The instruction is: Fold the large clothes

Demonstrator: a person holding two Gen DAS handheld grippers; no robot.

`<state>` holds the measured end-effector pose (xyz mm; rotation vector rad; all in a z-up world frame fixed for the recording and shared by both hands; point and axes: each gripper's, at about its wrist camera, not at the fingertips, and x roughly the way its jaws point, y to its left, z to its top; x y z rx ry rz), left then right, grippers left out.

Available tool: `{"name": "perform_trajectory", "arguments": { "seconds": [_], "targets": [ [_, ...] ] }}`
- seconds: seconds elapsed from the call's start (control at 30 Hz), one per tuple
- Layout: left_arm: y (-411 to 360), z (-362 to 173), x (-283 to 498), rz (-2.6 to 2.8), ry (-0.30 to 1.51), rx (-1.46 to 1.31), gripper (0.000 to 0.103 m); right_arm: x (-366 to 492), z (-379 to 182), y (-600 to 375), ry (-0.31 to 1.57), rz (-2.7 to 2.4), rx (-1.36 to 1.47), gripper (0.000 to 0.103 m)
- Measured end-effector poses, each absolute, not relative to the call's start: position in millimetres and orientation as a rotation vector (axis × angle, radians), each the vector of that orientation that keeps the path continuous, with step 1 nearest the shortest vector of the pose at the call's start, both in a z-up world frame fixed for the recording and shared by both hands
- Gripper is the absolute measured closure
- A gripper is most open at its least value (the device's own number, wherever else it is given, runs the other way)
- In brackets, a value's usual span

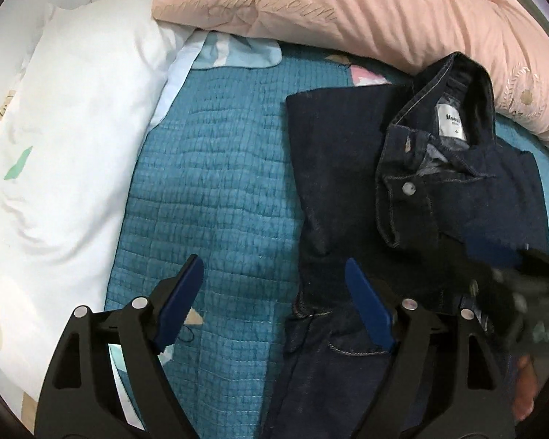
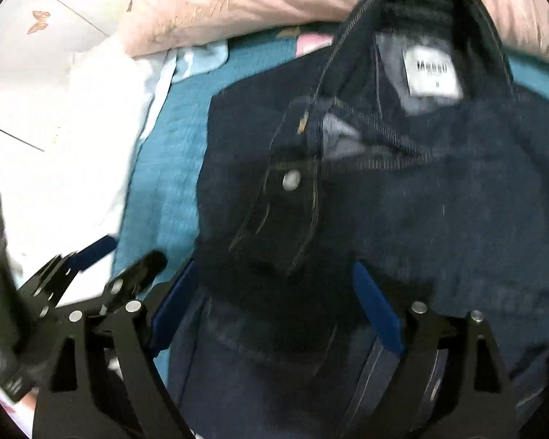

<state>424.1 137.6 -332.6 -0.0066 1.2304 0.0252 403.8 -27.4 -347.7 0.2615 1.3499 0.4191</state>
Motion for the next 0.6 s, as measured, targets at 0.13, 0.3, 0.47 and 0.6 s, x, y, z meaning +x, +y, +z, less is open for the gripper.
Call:
{"name": "perform_trajectory", "arguments": {
  "seconds": [0.13,0.3,0.47,0.6],
  "targets": [
    [121,-319,428,0.002,1.206,0.015,0.022,388,-327,-52,1.295,0.407,0.245,0.022],
    [95,-308,440,-0.040,1.186,-0.006,0.022,387,-298,-124,1.199,0.242,0.247,0.037],
    [56,-327,465,-0.113,1.135,-0.009,0.023,395,-322,-192,1.286,0.062,0.248,0.101],
    [40,-379,478,-0.098,1.284,-0.012,0.030,379,-354,-233,1.348,-0.055,0.219,0.103]
  ]
}}
